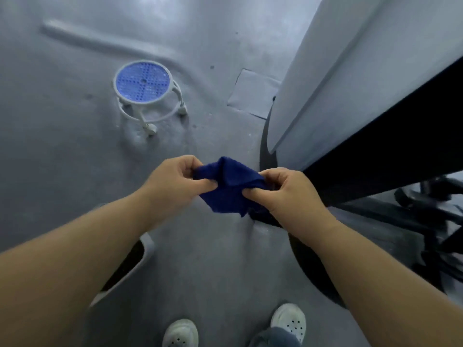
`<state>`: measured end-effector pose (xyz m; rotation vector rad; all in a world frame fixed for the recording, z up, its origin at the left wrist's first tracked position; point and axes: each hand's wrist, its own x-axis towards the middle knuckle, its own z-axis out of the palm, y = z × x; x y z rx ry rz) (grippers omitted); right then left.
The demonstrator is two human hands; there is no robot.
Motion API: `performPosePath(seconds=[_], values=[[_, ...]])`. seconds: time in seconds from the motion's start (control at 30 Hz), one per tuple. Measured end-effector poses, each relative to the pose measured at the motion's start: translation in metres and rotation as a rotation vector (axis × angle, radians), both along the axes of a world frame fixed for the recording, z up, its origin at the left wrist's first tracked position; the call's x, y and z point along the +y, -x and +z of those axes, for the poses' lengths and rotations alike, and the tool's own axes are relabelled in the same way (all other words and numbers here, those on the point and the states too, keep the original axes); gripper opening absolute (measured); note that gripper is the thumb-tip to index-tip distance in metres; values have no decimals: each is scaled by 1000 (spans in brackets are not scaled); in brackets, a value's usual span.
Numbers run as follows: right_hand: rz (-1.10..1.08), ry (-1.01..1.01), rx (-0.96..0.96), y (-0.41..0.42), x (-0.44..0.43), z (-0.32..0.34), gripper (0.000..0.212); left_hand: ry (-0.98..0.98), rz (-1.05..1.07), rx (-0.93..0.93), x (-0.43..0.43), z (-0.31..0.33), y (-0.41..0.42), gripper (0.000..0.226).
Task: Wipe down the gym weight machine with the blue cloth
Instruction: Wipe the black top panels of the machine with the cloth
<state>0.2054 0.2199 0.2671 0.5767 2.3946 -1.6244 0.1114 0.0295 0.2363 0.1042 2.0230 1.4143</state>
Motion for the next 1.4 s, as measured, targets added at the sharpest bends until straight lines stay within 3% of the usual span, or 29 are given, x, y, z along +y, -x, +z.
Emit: performPosePath(seconds=[0.1, 0.2, 0.3, 0.43, 0.63, 0.73, 0.83, 0.93, 1.1, 1.23, 1.3, 1.4], values=[[-26, -96, 90, 28, -17, 90, 15, -39, 3, 92, -16, 94, 30, 30], [-106, 12, 145, 60, -36, 182, 20, -48, -31, 181, -39, 196, 59, 36], [-198, 234, 213, 92, -58, 267, 21, -208, 37, 169, -62, 283, 82, 44], [-245, 392, 141, 130, -71, 356, 30, -286, 179, 180, -68, 362, 109, 30], [-263, 654, 107, 197, -37, 435, 70, -307, 252, 243, -32, 439, 168, 12], [-258, 641, 187, 240, -11, 454, 79, -333, 162, 340, -7, 470, 207, 28], [-137, 659, 199, 288, 5, 472, 75, -307, 190, 459, 16, 503, 251, 42], [-1, 532, 230, 328, 14, 489, 53, -296, 209, 528, 32, 527, 292, 45], [-45, 45, 340, 377, 46, 513, 19, -74, 92, 723, 51, 548, 344, 41], [-72, -90, 402, 417, 76, 540, 18, 103, -33, 892, 72, 567, 401, 9], [-92, -108, 442, 442, 89, 556, 18, 56, -78, 910, 85, 578, 435, 4], [-134, -100, 509, 483, 102, 579, 20, -211, -68, 726, 107, 597, 492, 8]])
